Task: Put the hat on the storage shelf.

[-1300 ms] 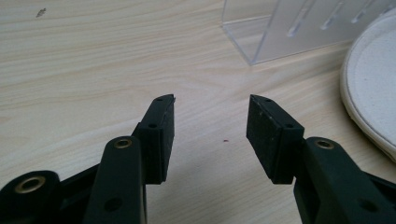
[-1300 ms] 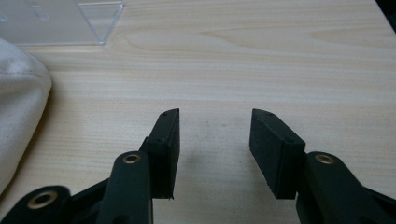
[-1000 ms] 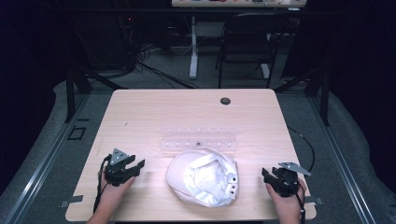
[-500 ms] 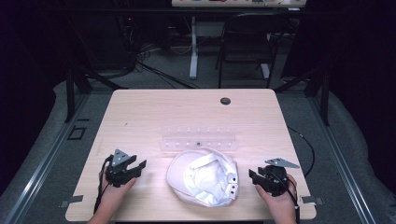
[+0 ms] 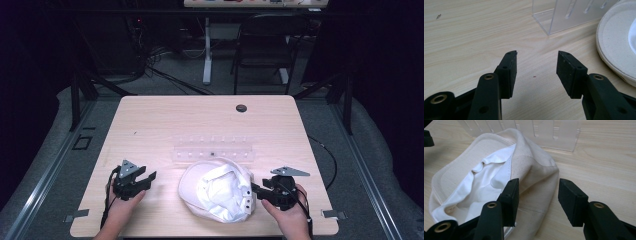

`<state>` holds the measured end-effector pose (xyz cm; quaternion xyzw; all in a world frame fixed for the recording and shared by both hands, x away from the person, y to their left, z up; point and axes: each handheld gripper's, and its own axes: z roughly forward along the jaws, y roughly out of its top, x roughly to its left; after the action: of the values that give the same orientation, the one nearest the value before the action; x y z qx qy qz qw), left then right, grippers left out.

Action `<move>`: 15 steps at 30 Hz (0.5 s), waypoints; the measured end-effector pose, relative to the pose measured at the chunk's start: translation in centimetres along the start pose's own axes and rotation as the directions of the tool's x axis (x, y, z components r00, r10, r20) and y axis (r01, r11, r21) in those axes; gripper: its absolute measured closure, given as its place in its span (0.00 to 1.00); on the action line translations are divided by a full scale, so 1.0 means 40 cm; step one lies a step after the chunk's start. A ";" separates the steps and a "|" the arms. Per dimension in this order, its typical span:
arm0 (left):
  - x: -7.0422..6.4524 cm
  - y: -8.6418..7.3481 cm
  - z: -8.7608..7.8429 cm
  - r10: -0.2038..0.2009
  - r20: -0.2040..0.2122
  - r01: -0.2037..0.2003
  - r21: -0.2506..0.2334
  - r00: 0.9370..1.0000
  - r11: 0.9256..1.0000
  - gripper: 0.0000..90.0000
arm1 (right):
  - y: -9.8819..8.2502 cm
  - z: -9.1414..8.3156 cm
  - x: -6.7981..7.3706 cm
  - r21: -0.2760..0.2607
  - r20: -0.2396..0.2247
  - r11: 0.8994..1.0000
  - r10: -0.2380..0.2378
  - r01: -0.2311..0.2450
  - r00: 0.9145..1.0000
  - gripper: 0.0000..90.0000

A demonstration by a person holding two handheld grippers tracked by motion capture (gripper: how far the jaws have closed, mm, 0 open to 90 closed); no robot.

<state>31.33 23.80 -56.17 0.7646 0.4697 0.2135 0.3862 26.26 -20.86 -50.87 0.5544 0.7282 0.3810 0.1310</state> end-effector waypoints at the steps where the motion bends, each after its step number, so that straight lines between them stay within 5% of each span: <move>1: 0.000 0.000 0.000 -0.002 0.000 0.002 -0.001 1.000 1.000 0.57 | 0.002 0.000 0.002 -0.009 -0.004 1.000 0.001 -0.001 1.000 0.58; 7: 0.003 -0.001 -0.001 -0.009 -0.001 0.009 -0.002 1.000 1.000 0.57 | 0.017 -0.025 0.012 -0.052 -0.011 0.999 0.017 -0.018 1.000 0.56; 12: 0.001 0.000 0.000 -0.005 0.000 0.005 -0.003 1.000 1.000 0.57 | -0.001 -0.013 0.032 -0.026 -0.046 1.000 0.005 -0.006 0.999 0.55; 15: 0.000 0.000 0.000 -0.004 0.000 0.004 -0.004 1.000 1.000 0.57 | -0.018 0.007 0.041 0.015 -0.039 1.000 -0.021 0.021 0.999 0.64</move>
<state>31.35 23.81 -56.17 0.7628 0.4709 0.2139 0.3881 25.34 -19.30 -51.21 0.5404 0.7393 0.3844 0.1166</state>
